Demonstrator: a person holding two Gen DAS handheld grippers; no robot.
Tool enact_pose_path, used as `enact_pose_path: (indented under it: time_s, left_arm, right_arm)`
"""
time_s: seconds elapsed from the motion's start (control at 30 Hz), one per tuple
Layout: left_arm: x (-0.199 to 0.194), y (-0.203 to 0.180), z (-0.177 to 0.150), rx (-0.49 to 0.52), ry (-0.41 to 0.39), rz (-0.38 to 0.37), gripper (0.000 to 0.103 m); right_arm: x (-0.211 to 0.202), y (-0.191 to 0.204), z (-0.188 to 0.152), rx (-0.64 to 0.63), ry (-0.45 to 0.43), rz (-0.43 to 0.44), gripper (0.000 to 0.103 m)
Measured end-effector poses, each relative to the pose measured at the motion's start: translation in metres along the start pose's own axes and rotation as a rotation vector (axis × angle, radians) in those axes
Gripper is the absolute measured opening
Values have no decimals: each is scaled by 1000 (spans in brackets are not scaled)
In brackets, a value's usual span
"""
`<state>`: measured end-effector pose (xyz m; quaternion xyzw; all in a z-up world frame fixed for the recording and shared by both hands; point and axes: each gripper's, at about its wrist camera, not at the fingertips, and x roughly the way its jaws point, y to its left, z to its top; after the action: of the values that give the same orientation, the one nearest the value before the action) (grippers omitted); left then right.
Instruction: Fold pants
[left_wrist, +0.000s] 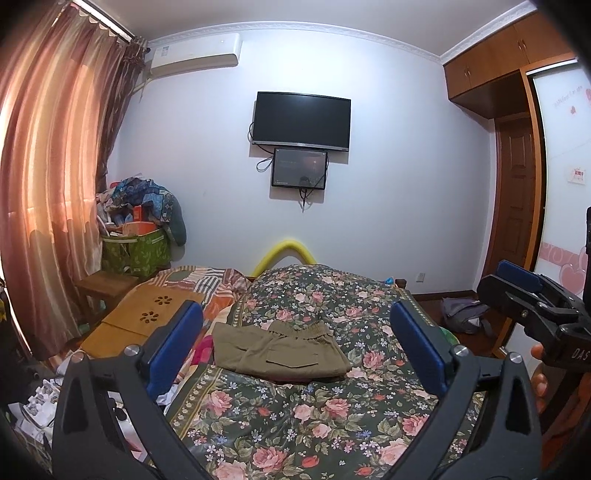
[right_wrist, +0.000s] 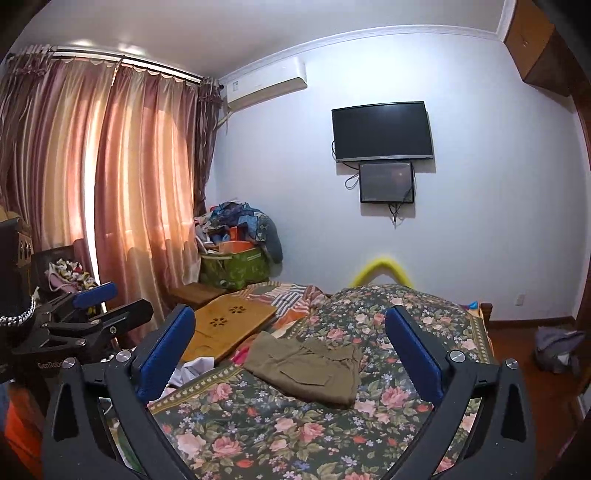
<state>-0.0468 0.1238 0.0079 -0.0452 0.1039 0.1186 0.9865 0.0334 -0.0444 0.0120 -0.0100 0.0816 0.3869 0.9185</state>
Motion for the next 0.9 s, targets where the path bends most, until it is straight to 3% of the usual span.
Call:
enact_pose_path:
  time_s: [0.9]
  left_arm:
    - [5, -3, -2, 8, 7, -4, 103]
  right_arm:
    - [-1, -1, 2, 0, 0, -12, 102]
